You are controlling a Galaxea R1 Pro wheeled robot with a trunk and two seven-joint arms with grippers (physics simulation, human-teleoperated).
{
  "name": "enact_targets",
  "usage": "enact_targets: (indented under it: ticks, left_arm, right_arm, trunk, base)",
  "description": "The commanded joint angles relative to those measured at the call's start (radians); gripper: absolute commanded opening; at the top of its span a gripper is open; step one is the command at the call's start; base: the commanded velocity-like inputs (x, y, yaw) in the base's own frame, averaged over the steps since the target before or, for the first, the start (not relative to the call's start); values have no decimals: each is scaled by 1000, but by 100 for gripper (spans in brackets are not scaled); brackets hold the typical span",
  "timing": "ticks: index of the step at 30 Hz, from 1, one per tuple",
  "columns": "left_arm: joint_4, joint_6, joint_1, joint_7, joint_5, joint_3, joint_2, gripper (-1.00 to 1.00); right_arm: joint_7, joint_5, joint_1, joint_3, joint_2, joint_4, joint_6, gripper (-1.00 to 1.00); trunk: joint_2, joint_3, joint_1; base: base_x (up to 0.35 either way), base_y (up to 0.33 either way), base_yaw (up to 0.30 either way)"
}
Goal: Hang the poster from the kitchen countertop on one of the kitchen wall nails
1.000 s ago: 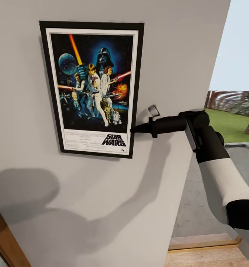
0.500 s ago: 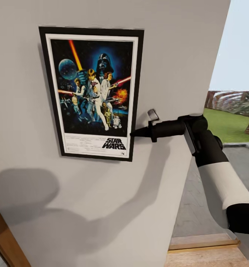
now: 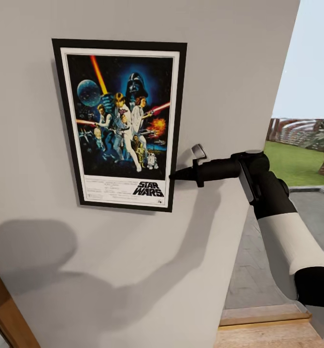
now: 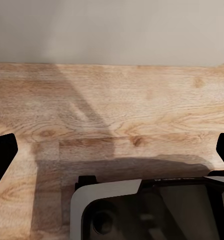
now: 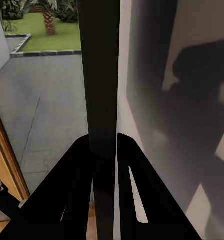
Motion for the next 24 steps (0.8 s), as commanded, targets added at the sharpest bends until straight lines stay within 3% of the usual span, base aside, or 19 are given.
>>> enact_targets:
  ticks: [1,24]
  left_arm:
    - [-1,-1,0,-5,-1,4,0,100]
    - [-1,-1,0,-5,-1,4,0,100]
  right_arm:
    - [3,-2,0,2,-1,0,13,-100]
    - [3,-2,1,2,-1,0,12,-100]
  trunk:
    - [-1,0,0]
    - [-1,0,0]
  base:
    - [0,0,0]
    - [0,0,0]
